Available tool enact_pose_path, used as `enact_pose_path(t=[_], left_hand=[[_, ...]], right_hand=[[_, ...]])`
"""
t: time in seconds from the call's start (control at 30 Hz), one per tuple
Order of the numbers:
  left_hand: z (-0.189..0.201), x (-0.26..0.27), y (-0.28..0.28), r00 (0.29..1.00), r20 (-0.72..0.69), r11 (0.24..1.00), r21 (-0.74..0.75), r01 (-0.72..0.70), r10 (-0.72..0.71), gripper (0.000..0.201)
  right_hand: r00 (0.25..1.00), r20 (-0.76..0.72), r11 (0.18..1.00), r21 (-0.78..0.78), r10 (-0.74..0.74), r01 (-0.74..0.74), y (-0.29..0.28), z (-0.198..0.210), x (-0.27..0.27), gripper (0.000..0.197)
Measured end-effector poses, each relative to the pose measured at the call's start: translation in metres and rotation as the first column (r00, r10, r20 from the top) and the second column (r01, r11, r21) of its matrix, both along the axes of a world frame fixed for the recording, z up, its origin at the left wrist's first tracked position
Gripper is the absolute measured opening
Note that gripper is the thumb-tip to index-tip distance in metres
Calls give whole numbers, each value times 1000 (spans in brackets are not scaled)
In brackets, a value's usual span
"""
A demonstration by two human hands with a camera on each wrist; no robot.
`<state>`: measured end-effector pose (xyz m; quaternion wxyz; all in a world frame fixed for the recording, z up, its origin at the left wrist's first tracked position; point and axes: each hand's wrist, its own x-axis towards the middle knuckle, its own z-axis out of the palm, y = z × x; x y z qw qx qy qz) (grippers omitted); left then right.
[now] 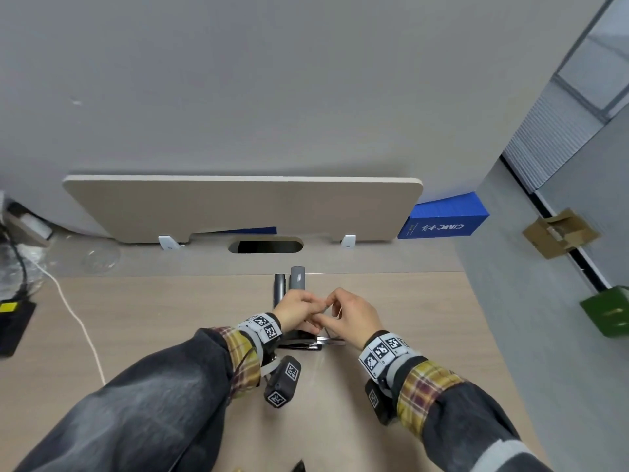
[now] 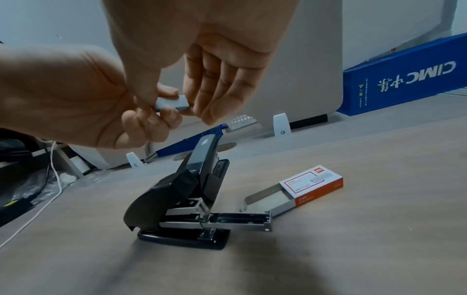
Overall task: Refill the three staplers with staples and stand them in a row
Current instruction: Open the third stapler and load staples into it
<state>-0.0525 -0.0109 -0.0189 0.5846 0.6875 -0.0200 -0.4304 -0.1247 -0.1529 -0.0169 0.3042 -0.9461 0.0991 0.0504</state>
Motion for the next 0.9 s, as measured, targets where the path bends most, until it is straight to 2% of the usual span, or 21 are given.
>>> enact_pose_path(t=[0.23, 0.47, 0.67, 0.8, 0.9], left_hand=[[1, -12, 6, 991, -113, 996, -59, -74, 66, 10], [4, -16, 18, 986, -157, 995, -72, -62, 50, 14], [6, -18, 20, 980, -191, 993, -87, -80, 62, 14], [9, -20, 22, 979, -192, 994, -74, -84, 69, 10], [5, -21, 25, 984, -148, 995, -7, -104, 102, 10]], right_hand=[[997, 60, 998, -44, 41, -38, 5, 0, -11, 31], [992, 112, 994, 84, 59, -69, 8, -5, -17, 30], [986, 163, 992, 107, 42, -60, 9, -4, -20, 29], [984, 173, 994, 94, 42, -59, 10, -5, -22, 27], [987, 162, 999, 42, -15, 9, 4, -11, -22, 25]])
